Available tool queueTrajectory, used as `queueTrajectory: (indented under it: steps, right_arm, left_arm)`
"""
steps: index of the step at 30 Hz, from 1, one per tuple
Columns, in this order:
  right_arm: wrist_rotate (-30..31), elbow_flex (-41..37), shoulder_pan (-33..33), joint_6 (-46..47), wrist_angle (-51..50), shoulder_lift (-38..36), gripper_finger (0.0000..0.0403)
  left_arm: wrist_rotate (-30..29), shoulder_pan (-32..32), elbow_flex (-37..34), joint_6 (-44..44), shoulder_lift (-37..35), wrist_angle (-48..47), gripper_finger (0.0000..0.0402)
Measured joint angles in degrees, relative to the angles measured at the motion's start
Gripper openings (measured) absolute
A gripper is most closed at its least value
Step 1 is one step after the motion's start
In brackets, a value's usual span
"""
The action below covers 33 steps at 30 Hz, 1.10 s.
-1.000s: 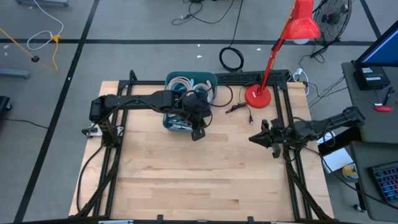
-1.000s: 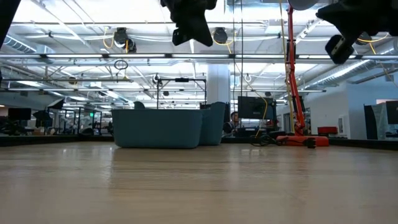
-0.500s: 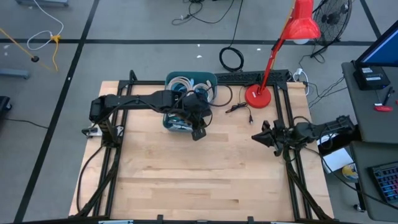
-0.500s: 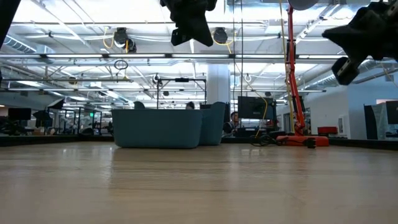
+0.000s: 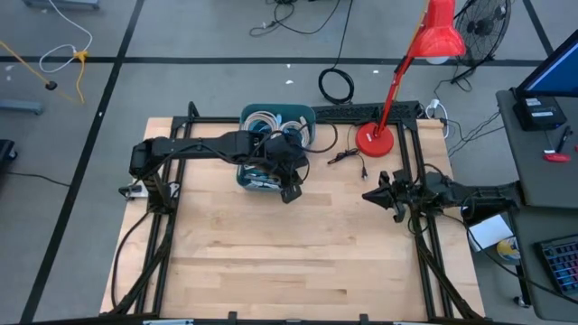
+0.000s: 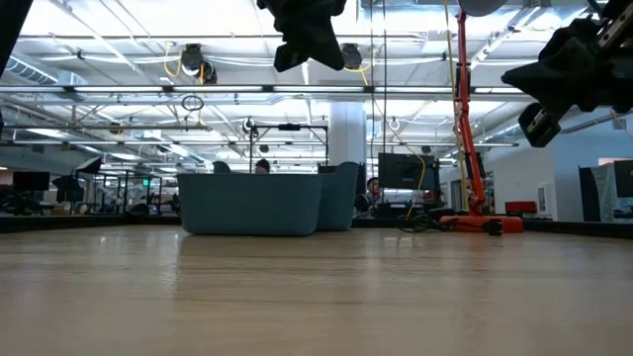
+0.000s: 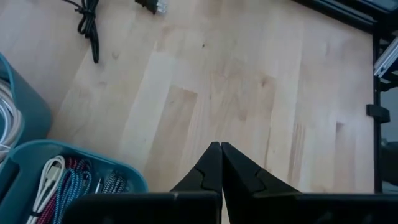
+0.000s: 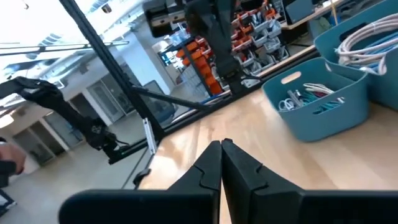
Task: Pick & Place USB Port
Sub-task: Return to Home Position
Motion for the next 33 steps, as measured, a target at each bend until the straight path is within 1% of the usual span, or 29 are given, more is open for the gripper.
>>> queueTrajectory:
  steps: [4, 7, 9, 13, 18, 22, 25, 33]
  right_arm:
    - [-2.28, -0.04, -2.32, -0.54, -1.87, 0.02, 0.0]
    - [-2.57, -0.09, -2.84, -1.3, -2.86, 0.02, 0.0]
    - [-2.18, -0.09, -2.87, -1.81, -3.06, 0.02, 0.0]
    - [0.59, -0.09, -2.85, -3.07, -3.78, 0.02, 0.0]
    - [0.87, -0.11, -2.85, -5.25, -3.97, 0.88, 0.0]
    - [1.13, -0.14, -2.85, -6.95, -4.07, 3.04, 0.0]
    - [2.55, -0.14, -2.86, -7.95, -4.37, 5.03, 0.0]
    - [2.87, -0.14, -2.85, -8.1, -4.43, 9.78, 0.0]
  left_arm:
    - [0.0, 0.0, 0.0, -0.81, -0.01, 0.42, 0.0001]
    - [0.0, 0.0, 0.0, -1.05, -0.02, 0.85, 0.0]
    - [-0.02, 0.0, 0.0, -1.18, -0.02, 0.81, 0.0001]
    - [-0.02, 0.0, 0.0, -1.17, -0.02, 0.81, 0.0001]
    - [-0.02, 0.0, 0.0, -0.92, -0.04, 0.79, 0.0001]
    - [0.0, 0.0, 0.0, -0.89, -0.02, 0.39, 0.0001]
    - [0.0, 0.0, 0.0, -0.87, -0.04, -0.13, 0.0001]
    - [0.0, 0.0, 0.0, -0.68, -0.03, -0.61, 0.0002]
